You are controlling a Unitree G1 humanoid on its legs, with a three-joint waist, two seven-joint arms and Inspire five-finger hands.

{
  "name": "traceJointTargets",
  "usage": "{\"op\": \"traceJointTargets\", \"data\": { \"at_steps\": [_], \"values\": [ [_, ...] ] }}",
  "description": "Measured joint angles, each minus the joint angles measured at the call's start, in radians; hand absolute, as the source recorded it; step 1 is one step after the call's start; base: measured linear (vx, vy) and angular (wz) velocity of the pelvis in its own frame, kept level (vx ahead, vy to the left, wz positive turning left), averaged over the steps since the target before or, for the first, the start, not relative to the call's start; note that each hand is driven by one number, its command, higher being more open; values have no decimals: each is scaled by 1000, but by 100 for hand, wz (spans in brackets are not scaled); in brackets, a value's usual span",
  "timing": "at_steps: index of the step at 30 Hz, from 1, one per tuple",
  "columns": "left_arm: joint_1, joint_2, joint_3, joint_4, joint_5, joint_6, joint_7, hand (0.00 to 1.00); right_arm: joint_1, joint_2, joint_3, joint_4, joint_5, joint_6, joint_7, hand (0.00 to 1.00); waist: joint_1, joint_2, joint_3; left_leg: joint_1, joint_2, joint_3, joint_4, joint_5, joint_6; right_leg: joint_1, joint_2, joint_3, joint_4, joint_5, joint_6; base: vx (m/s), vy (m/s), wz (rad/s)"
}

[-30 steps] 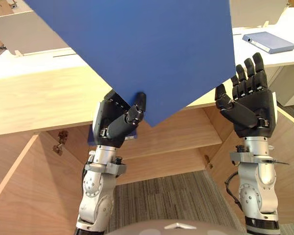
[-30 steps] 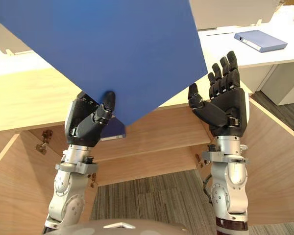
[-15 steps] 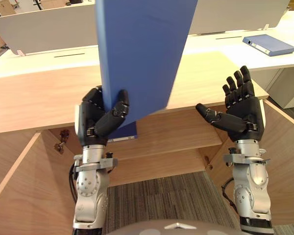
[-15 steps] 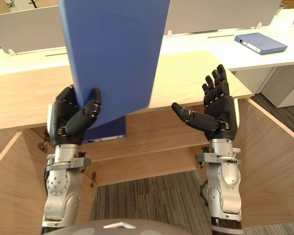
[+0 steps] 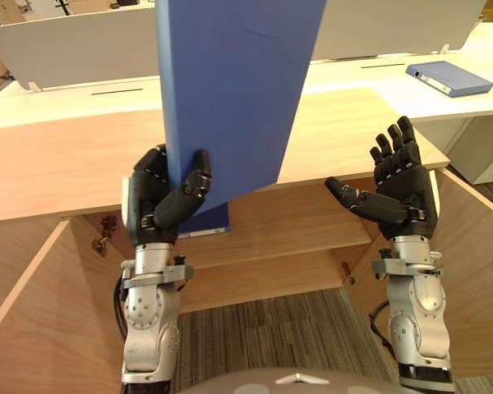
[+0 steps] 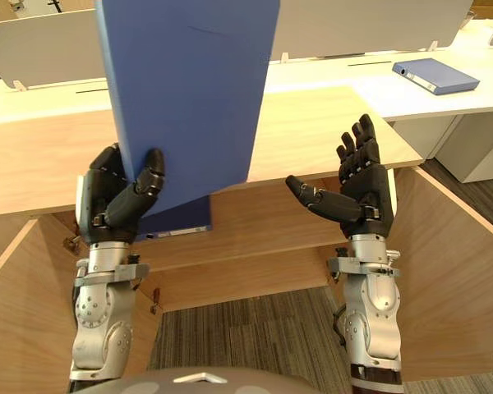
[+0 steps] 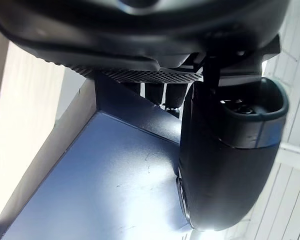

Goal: Walk over to the cabinet, pick up the folder, carry it to the office cabinet, place the folder inside the office cabinet, then close the office cabinet door

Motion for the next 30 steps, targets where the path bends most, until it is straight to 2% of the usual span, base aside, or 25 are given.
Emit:
{"op": "traceJointTargets", "data": {
  "at_steps": [4,8,14,20,21,29,30],
  "values": [
    [-17,4,-35,43,-81,8,-43,0,-16,-36,4,4,1,3,6,100,0,0,0,-1,-6,-1,-1,2,4,-1,-5,0,0,0,1,-40,7,1],
    [-18,46,-88,65,-157,30,-122,0,-72,-87,30,43,13,4,39,100,0,1,-1,-13,-11,-2,-5,9,11,-11,-10,1,0,5,2,-17,1,0],
    [-29,85,-127,73,-230,44,-211,0,-117,-127,89,88,121,17,110,100,1,1,-1,-19,-14,-6,-1,18,14,-16,-11,-1,-1,15,1,-26,5,1],
    [-66,131,-142,116,-312,45,-248,0,-168,-217,125,157,202,40,167,100,1,0,-1,-31,-14,-19,-7,34,17,-23,-11,-11,-1,19,-5,-57,-2,6],
    [-66,135,-145,119,-321,45,-251,0,-180,-230,130,172,221,45,175,0,3,0,-1,-32,-14,-19,-7,36,17,-23,-11,-12,-1,20,-6,-53,-2,1],
    [-69,157,-145,137,-396,49,-266,0,-229,-291,168,234,316,65,225,0,5,-2,-6,-45,-13,-19,-7,46,15,-36,-9,-13,-9,31,-13,-12,0,0],
    [-73,155,-144,137,-403,46,-267,100,-229,-295,175,242,316,70,225,0,8,-5,-9,-49,-12,-19,-7,48,15,-37,-8,-13,-11,35,-14,0,0,0]
  ]
}}
